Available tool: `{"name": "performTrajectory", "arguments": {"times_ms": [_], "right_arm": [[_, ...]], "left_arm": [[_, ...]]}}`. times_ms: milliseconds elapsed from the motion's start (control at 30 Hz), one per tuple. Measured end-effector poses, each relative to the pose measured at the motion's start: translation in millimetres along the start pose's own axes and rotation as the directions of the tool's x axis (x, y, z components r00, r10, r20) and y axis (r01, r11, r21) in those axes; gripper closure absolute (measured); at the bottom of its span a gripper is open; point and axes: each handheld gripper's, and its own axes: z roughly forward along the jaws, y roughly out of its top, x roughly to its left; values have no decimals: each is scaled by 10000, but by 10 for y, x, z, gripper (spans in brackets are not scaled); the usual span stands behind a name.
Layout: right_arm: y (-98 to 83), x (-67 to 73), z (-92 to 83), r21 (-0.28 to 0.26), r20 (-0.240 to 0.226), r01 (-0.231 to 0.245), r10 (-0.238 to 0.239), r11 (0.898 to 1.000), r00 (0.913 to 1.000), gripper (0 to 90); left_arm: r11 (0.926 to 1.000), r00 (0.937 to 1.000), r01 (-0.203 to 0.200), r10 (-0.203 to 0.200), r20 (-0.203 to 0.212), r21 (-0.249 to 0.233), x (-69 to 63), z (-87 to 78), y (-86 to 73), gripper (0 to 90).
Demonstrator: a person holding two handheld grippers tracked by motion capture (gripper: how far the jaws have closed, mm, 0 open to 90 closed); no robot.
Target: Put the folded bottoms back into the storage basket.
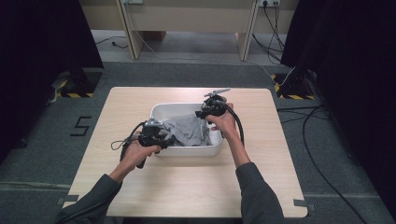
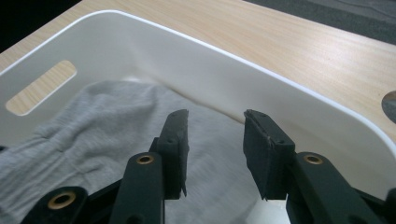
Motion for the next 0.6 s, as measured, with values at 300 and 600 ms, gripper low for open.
{"name": "performTrajectory", "arguments": {"times_ms": [300,600], "right_arm": [[24,75,-107,-209,-5,274,-274,9994,9996,592],[-5,140,-175,-338,-264,328,-337,9989,9991,518]], "left_arm": [[9981,9991,-32,6,-431,-612,-6,-134,64,528],[9950,9993,-233,204,-308,-968,-89,-258,78,517]]}}
